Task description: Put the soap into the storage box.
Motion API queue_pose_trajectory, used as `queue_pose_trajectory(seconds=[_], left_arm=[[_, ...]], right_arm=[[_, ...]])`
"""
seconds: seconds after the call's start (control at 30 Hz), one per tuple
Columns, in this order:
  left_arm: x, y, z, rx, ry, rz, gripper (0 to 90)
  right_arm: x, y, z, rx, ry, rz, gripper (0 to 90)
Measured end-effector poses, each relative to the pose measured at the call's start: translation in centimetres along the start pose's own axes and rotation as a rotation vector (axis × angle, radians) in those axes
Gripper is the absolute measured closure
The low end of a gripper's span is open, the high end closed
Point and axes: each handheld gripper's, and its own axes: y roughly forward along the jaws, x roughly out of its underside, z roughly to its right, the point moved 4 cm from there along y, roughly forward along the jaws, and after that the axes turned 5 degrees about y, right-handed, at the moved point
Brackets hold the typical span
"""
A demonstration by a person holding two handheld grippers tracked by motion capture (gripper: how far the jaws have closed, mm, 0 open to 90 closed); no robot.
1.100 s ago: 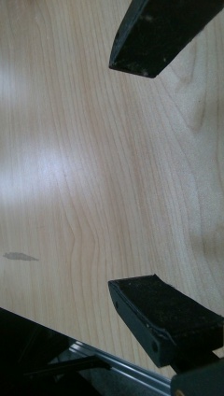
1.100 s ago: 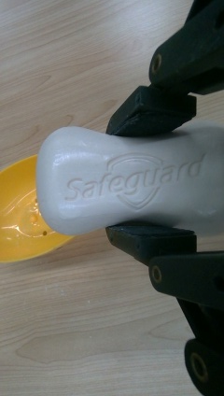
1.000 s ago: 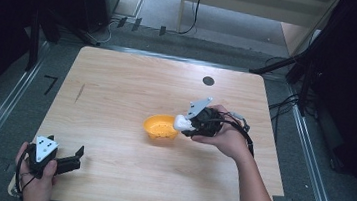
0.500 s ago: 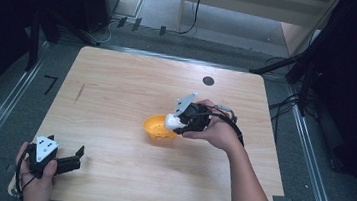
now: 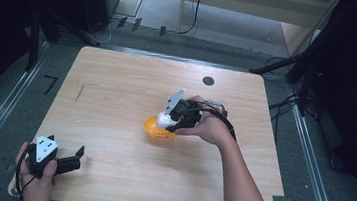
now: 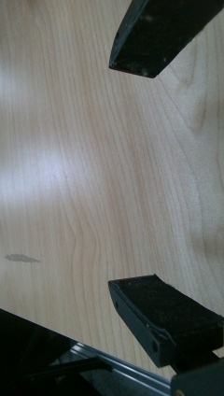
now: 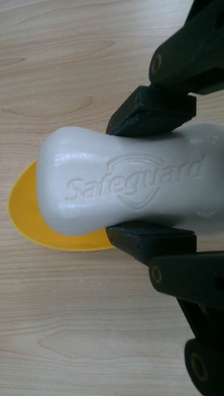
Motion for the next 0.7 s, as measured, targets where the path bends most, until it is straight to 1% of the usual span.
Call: queue_pose_trajectory(seconds=[0.1,0.3,0.43,0.47,0.67,0.7], left_arm=[[0.0,0.0,0.0,0.002,0.000,0.001,0.0],[0.0,0.0,0.0,0.002,-0.002,0.001,0.0],[0.0,0.0,0.0,0.003,-0.004,0.002,0.0],[0.0,0.0,0.0,0.003,-0.004,0.002,0.0],[0.0,0.0,0.0,0.003,-0.004,0.002,0.0],[0.0,0.0,0.0,0.004,-0.004,0.002,0.0]], right_arm=[[-0.2,0.5,0.1,-0.004,-0.008,0.005,50.4],[-0.4,1.2,0.2,-0.008,-0.018,-0.008,50.3],[-0.5,1.7,0.3,-0.014,-0.013,-0.007,50.3],[-0.5,1.8,0.3,-0.018,-0.005,-0.007,50.3],[-0.5,2.1,0.5,-0.019,-0.002,-0.013,50.2],[-0.5,2.1,0.5,-0.023,0.007,-0.015,50.1]])
